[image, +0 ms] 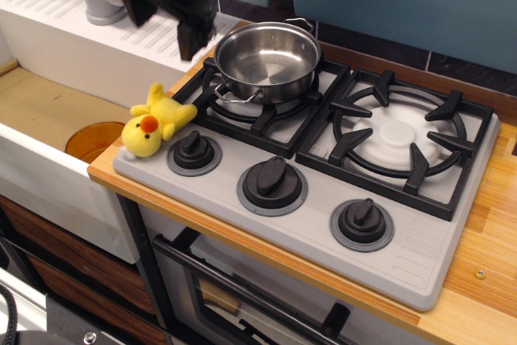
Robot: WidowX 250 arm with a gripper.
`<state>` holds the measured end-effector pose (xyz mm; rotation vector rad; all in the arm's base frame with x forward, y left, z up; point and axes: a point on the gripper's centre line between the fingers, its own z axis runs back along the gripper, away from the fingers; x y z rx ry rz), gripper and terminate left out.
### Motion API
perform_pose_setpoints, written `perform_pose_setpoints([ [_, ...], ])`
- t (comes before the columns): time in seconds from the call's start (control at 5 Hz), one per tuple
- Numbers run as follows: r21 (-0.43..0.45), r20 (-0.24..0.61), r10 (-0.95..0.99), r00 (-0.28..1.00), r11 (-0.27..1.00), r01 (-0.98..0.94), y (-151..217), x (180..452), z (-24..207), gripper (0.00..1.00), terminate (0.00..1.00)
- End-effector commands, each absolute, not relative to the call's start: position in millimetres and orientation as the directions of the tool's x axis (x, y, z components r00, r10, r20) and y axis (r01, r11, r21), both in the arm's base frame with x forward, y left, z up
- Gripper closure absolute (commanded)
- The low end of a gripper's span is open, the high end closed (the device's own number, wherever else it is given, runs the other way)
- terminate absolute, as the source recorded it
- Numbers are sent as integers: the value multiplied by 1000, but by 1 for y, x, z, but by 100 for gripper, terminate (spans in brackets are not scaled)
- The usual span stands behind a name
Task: Put pan on stove and put stuffedduck in pan
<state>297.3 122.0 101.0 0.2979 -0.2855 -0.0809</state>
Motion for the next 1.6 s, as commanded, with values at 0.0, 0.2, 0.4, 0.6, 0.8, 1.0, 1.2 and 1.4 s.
perform_pose_setpoints([
  [0.0,323,359,-94,929,946,-29,127,263,97,0,0],
  [0.2,328,377,-84,923,943,-48,124,246,92,0,0],
  [0.4,330,388,-83,918,942,-54,122,247,87,0,0],
  [0.6,329,409,-94,907,943,-50,124,251,76,0,0],
  [0.8,327,431,-90,898,943,-63,125,250,62,0,0],
  [1.0,329,439,-76,895,941,-82,124,245,54,0,0],
  [1.2,329,436,-63,898,940,-94,123,241,52,0,0],
  [1.4,318,429,-61,901,944,-87,123,246,47,0,0],
])
